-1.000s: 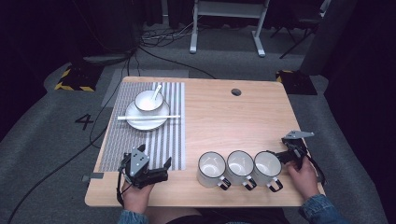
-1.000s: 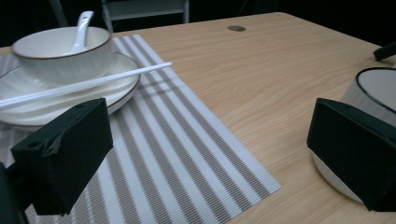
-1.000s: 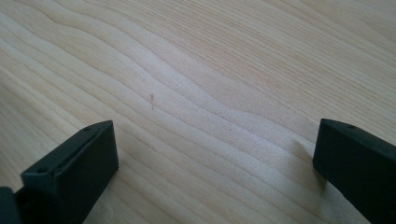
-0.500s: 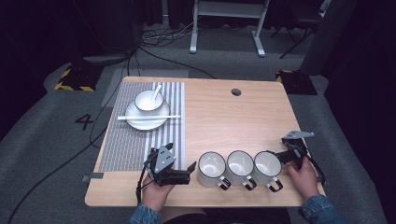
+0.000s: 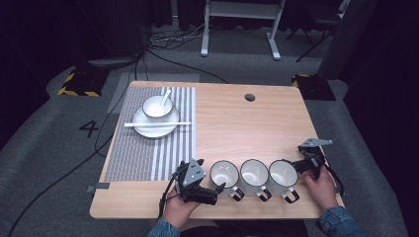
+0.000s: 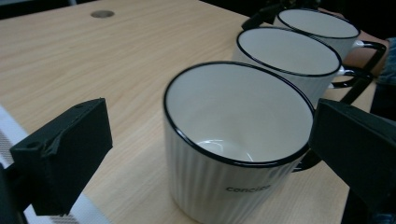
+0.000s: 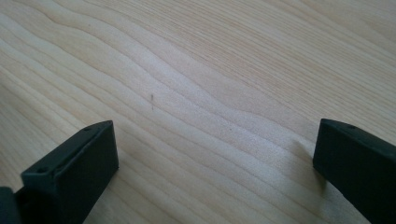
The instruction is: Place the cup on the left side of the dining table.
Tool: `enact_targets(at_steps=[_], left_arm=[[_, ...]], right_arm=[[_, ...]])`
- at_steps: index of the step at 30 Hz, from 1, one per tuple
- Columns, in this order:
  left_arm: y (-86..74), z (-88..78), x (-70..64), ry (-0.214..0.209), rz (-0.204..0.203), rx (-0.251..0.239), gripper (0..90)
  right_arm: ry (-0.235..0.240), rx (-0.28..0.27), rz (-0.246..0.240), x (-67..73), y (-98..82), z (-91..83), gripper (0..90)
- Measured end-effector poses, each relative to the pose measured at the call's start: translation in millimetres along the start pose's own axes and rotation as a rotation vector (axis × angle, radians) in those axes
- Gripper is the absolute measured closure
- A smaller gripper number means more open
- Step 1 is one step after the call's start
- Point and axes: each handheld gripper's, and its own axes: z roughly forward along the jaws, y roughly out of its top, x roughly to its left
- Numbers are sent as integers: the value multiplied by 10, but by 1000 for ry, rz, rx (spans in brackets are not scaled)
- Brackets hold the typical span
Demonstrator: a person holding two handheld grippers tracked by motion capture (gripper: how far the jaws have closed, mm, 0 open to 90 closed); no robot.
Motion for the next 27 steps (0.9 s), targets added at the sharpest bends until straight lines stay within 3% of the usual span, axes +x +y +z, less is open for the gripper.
enact_targets(at_steps=[5, 10, 19, 27], left_arm=[[-13, 88, -57, -45, -8, 16, 0], [-29, 173, -90, -64, 0, 41, 0], [-98, 306, -83, -48, 17, 145, 0], [-136, 411, -102, -25, 30, 207, 0]], right_arm=[[0, 0, 0, 0, 0, 0, 2], [0, -1, 0, 0, 0, 0, 2], [0, -1, 0, 0, 0, 0, 2], [0, 0, 0, 0, 0, 0, 2]])
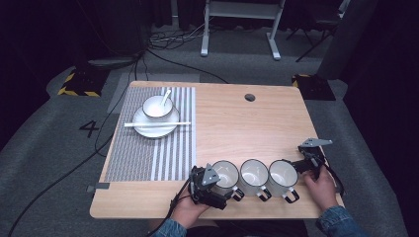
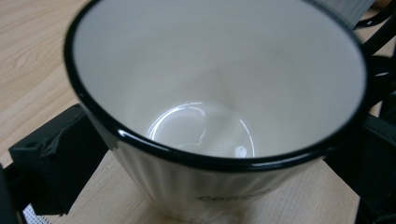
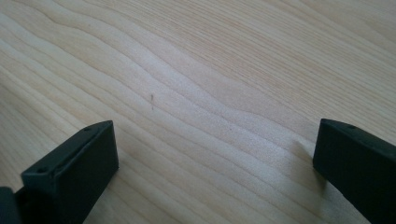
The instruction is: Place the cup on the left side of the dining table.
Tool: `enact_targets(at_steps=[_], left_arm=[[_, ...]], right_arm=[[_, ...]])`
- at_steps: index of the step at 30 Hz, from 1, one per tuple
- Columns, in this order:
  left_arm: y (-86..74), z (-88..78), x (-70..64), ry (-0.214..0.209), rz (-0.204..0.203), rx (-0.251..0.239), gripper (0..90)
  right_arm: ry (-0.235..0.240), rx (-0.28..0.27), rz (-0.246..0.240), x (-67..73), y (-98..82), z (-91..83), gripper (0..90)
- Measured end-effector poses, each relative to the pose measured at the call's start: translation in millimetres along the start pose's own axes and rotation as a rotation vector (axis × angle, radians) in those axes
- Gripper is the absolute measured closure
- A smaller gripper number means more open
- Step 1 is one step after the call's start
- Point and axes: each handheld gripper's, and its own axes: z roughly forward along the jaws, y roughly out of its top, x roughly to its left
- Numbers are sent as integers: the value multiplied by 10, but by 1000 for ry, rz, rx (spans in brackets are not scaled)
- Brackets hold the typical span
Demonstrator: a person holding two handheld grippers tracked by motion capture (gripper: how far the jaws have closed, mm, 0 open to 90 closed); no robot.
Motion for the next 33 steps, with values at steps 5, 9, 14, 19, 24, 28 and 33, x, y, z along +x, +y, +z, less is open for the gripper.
enact_targets(at_steps=[5, 9, 14, 19, 24, 28, 33], left_arm=[[7, 84, -10, 21, 4, 41, 0], [-6, 206, -52, 67, 11, 58, 0], [-18, 257, -37, 68, -16, 9, 19], [-56, 275, -40, 54, -54, -45, 19], [-57, 269, -49, 60, -65, -55, 18], [-58, 268, -56, 69, -67, -58, 21], [-59, 262, -76, 85, -56, -67, 26]], right_arm=[[0, 0, 0, 0, 0, 0, 2], [0, -1, 0, 0, 0, 0, 2], [0, -1, 0, 0, 0, 0, 2], [0, -1, 0, 0, -1, 0, 2], [-1, -1, 0, 1, -1, 0, 2], [0, 0, -1, 0, 0, 0, 2], [0, 0, 0, 0, 0, 0, 2]])
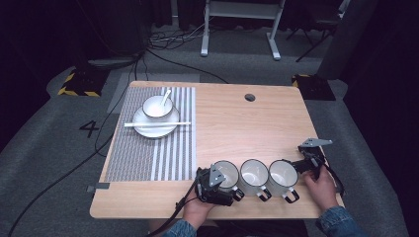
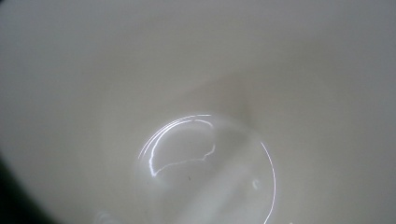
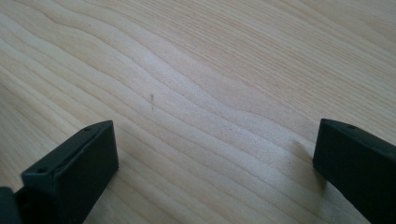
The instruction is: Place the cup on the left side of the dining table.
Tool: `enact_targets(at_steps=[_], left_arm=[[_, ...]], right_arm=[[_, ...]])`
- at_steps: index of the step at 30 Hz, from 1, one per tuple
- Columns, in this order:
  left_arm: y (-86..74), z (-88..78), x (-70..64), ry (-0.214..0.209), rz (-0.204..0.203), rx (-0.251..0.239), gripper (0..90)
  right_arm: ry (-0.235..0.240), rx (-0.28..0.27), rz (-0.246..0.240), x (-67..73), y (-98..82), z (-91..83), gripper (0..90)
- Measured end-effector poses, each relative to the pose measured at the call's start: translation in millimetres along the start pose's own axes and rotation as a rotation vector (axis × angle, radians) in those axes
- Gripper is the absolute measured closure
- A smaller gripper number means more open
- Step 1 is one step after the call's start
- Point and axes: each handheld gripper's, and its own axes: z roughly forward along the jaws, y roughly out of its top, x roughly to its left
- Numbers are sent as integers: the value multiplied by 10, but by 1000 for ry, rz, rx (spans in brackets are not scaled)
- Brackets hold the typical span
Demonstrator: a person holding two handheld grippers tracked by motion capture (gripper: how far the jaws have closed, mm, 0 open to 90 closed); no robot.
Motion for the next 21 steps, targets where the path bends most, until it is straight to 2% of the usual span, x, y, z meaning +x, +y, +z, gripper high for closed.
enact_targets(at_steps=[3, 7, 9, 11, 16, 21], left_arm=[[9, -17, -11, 11, 19, -2, 30], [27, -49, -6, 12, 23, -5, 31], [37, -69, -5, 9, 11, -5, 31], [65, -115, 2, 22, 17, -23, 31], [106, -199, 28, 20, 11, -49, 31], [162, -315, 96, 47, 2, -75, 31]], right_arm=[[0, 0, 0, 0, 0, 0, 2], [0, 0, 0, 0, 0, 0, 2], [0, 0, 0, 0, 0, 0, 2], [0, 0, 0, 0, 1, 0, 2], [0, -1, 0, 0, 0, 0, 2], [0, 1, 1, 1, 0, -2, 2]])
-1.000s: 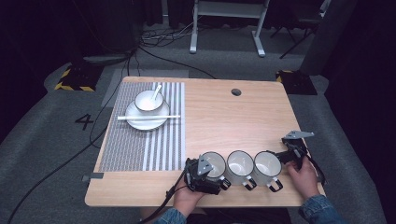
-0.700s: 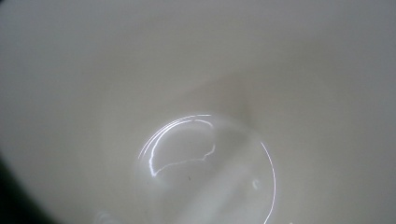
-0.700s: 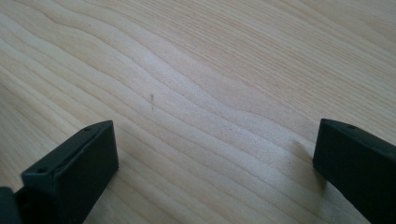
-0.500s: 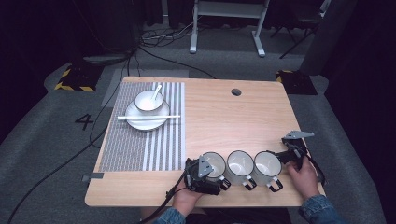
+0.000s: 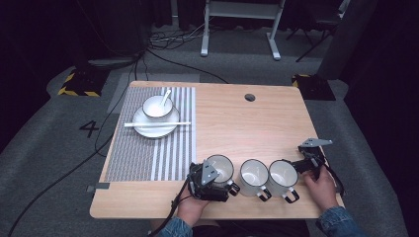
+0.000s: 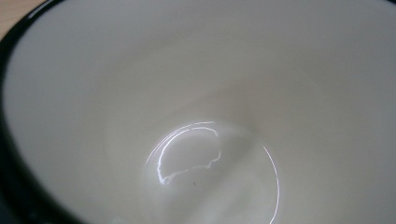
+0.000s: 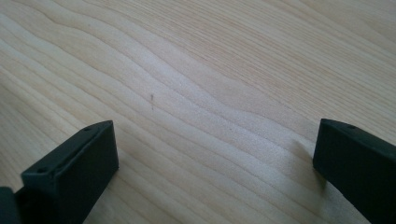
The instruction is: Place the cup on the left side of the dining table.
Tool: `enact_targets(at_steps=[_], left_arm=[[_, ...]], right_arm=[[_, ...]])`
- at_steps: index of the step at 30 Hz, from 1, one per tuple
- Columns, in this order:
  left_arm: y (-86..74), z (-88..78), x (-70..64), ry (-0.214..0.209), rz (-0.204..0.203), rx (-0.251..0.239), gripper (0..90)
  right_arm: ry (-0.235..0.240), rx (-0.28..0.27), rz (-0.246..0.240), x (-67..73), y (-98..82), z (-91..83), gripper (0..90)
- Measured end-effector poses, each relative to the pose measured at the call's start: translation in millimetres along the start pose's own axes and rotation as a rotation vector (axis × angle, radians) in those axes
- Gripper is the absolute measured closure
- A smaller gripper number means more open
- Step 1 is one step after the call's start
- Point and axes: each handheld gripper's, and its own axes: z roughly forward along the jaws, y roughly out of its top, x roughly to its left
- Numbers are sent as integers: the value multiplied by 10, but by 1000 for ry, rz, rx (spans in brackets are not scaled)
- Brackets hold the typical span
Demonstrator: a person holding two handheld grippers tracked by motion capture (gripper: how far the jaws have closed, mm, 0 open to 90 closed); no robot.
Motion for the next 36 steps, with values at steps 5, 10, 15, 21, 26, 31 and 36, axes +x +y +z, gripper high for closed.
enact_targets(at_steps=[5, 10, 15, 21, 26, 31, 36], left_arm=[[51, -89, 51, 32, 11, -30, 31], [93, -169, 61, 51, 30, -46, 31], [127, -203, 69, 58, 32, -64, 31], [165, -221, 89, 62, 19, -64, 31], [175, -271, 139, 84, 13, -66, 31], [159, -401, 241, 121, -6, -69, 31], [153, -463, 321, 157, -11, -62, 30]], right_arm=[[0, 0, 0, 0, 0, 0, 2], [0, 0, 0, 0, 0, 0, 2], [-1, 0, 0, 0, 0, 0, 2], [0, 0, 0, 0, 0, 0, 2], [0, 0, 0, 0, 0, 0, 2], [0, 0, 1, 0, 0, 0, 2], [0, 0, 0, 0, 0, -1, 2]])
